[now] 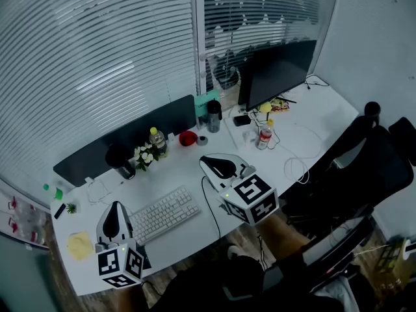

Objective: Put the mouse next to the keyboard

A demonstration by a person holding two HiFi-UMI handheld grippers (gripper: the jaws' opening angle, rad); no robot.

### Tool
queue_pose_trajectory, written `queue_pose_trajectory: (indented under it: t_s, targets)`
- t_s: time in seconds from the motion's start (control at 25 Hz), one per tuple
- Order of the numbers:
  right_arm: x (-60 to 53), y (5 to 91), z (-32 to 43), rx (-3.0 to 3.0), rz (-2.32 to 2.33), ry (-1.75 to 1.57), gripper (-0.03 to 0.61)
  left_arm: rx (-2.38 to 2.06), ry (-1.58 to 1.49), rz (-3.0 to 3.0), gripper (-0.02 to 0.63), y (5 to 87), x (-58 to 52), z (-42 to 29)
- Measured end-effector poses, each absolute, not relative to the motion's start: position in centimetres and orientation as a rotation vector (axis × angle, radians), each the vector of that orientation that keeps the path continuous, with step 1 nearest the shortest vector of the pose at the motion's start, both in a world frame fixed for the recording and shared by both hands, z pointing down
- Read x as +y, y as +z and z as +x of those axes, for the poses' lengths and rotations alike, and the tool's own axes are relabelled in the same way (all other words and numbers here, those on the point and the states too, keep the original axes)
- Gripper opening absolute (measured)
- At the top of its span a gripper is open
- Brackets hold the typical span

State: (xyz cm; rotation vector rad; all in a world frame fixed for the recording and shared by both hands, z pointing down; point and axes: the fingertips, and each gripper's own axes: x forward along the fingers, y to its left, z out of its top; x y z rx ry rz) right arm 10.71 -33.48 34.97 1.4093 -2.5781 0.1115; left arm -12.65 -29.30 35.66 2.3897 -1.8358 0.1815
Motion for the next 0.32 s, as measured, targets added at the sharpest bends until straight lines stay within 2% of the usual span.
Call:
queue_pose_trajectory:
  t_s: [0.32]
  targets:
    - [-33.81,35.05,10.90,-2.575,1.435,0.121,-0.002,-1.838,0.162,2.395,0.029,35.60,-29.37,-12.51]
